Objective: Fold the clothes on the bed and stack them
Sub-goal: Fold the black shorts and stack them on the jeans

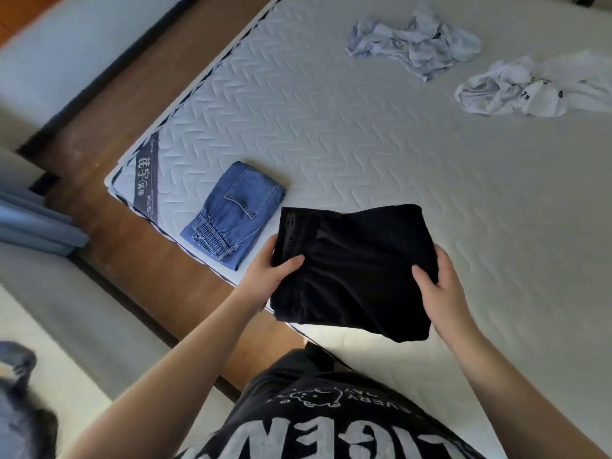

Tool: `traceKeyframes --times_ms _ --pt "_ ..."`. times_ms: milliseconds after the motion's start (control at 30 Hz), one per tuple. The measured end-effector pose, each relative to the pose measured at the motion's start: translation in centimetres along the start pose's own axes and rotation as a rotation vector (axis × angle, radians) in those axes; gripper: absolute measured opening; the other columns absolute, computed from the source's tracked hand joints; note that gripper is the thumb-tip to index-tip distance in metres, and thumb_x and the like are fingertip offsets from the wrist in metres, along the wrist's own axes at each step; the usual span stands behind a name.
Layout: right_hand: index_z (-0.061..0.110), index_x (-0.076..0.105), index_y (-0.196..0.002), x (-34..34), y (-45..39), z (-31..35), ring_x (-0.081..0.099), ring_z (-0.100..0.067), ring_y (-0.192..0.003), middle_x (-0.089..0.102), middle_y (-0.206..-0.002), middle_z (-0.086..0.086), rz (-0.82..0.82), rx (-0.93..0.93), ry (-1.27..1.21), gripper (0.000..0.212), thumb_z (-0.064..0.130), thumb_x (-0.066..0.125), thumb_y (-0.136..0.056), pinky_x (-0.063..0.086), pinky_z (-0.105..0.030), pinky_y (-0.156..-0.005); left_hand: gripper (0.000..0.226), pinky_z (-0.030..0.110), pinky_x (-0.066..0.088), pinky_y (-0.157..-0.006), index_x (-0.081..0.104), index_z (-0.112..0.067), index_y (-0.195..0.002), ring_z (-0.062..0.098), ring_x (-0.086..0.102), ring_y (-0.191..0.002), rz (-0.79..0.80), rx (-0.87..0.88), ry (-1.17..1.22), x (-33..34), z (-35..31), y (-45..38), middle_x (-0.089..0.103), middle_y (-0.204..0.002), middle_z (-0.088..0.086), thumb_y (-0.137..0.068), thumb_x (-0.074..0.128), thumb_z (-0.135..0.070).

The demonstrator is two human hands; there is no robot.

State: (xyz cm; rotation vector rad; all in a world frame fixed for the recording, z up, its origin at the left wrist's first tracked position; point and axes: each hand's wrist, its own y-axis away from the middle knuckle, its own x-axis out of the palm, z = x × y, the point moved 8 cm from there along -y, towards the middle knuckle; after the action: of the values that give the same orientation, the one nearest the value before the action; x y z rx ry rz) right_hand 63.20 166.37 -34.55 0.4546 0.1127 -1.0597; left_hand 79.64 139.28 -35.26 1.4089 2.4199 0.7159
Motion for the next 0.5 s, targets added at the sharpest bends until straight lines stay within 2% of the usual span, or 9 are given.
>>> traceKeyframes --times_ms 167,300,400,500 --pt "0.049 0.046 -0.129 0.9 0.7 2.1 0.052 0.015 -0.11 0.055 -0.118 0.037 0.109 -0.076 0.017 0.043 0.022 0.053 -0.097 0.042 -0.018 -0.092 0.053 0.046 0.053 -0.095 0.057 -0.043 -0.123 0.02 0.067 -0.108 -0.137 0.033 0.085 -1.0 0.8 4.7 0.069 -0.119 -0.007 -0.075 0.081 -0.04" --pt "0.045 0.047 -0.131 3.1 0.6 3.7 0.054 0.011 -0.111 0.057 -0.122 0.029 0.211 -0.11 0.036 0.039 0.027 0.054 -0.097 0.042 -0.018 -0.092 0.051 0.041 0.057 -0.088 0.058 -0.041 -0.122 0.022 0.069 -0.105 -0.254 0.089 0.206 -2.4 1.7 8.0 0.07 -0.115 -0.006 -0.077 0.08 -0.032" --pt "0.049 0.046 -0.13 4.8 0.8 5.0 0.052 0.017 -0.108 0.056 -0.118 0.038 0.266 -0.151 0.056 0.039 0.031 0.055 -0.097 0.041 -0.013 -0.088 0.052 0.034 0.059 -0.079 0.058 -0.042 -0.121 0.023 0.07 -0.103 -0.35 0.131 0.299 -3.8 2.7 10.3 0.071 -0.112 -0.004 -0.076 0.082 -0.031" --pt "0.05 0.047 -0.129 7.0 0.9 6.7 0.051 0.018 -0.11 0.055 -0.118 0.04 0.308 -0.19 0.082 0.038 0.034 0.056 -0.096 0.04 -0.013 -0.089 0.051 0.03 0.058 -0.077 0.058 -0.044 -0.12 0.022 0.07 -0.102 -0.443 0.171 0.355 -5.5 3.8 12.1 0.071 -0.112 -0.003 -0.078 0.081 -0.029"
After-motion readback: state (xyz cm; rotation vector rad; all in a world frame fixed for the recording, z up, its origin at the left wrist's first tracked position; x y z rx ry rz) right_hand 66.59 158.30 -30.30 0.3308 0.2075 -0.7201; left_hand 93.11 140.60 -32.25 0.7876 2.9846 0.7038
